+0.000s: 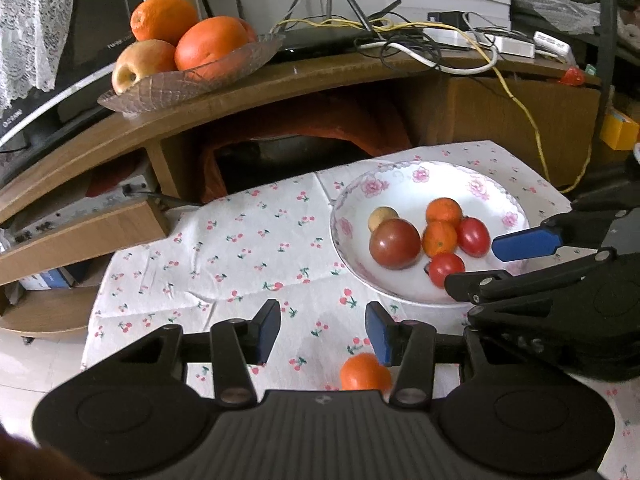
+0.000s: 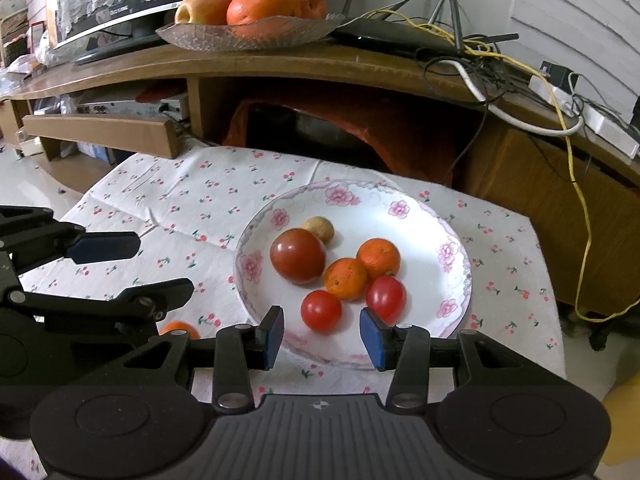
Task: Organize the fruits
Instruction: 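Move both tools away from the bowl toward the loose orange and kiwi, then grasp the brown kiwi with the right tool while the left tool grasps the orange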
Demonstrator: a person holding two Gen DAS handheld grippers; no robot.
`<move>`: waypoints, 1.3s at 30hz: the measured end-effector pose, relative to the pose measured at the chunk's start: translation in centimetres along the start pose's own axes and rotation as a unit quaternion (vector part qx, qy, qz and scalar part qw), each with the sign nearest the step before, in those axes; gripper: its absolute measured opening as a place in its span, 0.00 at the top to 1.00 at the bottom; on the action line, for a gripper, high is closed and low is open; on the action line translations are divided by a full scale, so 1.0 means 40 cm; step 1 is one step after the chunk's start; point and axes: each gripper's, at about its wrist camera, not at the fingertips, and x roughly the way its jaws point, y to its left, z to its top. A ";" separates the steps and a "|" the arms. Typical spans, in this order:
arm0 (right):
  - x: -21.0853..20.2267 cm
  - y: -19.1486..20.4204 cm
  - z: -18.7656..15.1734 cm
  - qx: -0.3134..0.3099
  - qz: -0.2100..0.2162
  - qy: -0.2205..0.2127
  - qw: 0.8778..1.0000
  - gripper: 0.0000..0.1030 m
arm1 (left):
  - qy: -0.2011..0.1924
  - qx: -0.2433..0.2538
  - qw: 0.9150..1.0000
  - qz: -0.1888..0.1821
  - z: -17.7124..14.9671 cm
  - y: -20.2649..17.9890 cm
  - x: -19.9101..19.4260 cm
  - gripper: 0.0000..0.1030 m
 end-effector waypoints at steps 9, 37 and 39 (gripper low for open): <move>-0.015 0.004 -0.070 -0.017 0.058 0.020 0.998 0.48 | 0.003 0.006 0.999 -0.035 -0.066 0.063 -0.019 0.48; 0.036 0.003 -0.077 -0.048 0.090 0.044 0.994 0.77 | 0.020 0.053 0.992 -0.109 -0.089 0.008 0.050 0.47; 0.030 -0.008 -0.079 -0.044 0.087 0.042 0.994 0.77 | 0.025 0.057 0.993 -0.096 -0.088 -0.004 0.062 0.47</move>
